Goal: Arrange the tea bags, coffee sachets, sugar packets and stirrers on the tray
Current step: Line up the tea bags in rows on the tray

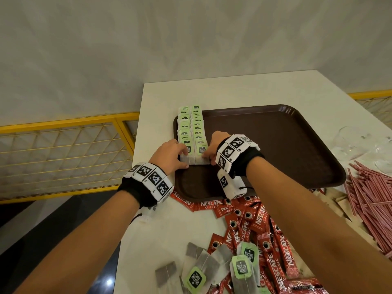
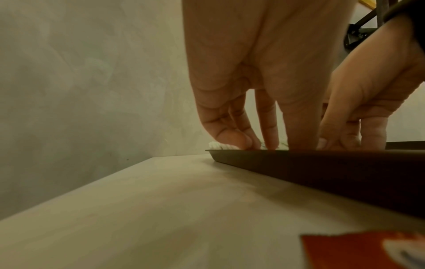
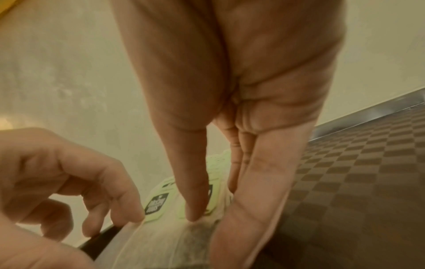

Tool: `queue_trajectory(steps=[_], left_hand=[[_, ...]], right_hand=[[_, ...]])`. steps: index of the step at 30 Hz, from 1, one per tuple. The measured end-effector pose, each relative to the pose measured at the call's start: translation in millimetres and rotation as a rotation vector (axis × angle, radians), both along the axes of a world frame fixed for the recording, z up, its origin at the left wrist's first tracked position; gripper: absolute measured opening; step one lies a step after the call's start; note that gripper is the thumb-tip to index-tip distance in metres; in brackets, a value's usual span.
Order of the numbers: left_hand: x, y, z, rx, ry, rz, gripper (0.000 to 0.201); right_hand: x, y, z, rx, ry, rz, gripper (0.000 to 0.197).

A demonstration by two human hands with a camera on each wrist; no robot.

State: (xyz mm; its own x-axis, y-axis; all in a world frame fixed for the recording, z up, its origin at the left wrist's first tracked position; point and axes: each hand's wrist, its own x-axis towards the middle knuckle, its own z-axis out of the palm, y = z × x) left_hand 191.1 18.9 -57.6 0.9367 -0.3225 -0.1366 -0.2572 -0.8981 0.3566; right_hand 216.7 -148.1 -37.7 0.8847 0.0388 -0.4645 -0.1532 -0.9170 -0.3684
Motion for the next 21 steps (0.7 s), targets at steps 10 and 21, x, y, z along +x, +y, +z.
queue_trajectory(steps=[10, 21], left_hand=[[-38.7, -12.2, 28.3, -0.195, -0.011, 0.004, 0.034], [-147.1, 2.6, 35.1, -0.053, 0.380, -0.264, 0.042]], right_hand=[[-43.7, -2.2, 43.9, 0.147, -0.104, 0.042, 0.039], [-165.6, -12.3, 46.7, 0.056, 0.054, 0.382, 0.042]])
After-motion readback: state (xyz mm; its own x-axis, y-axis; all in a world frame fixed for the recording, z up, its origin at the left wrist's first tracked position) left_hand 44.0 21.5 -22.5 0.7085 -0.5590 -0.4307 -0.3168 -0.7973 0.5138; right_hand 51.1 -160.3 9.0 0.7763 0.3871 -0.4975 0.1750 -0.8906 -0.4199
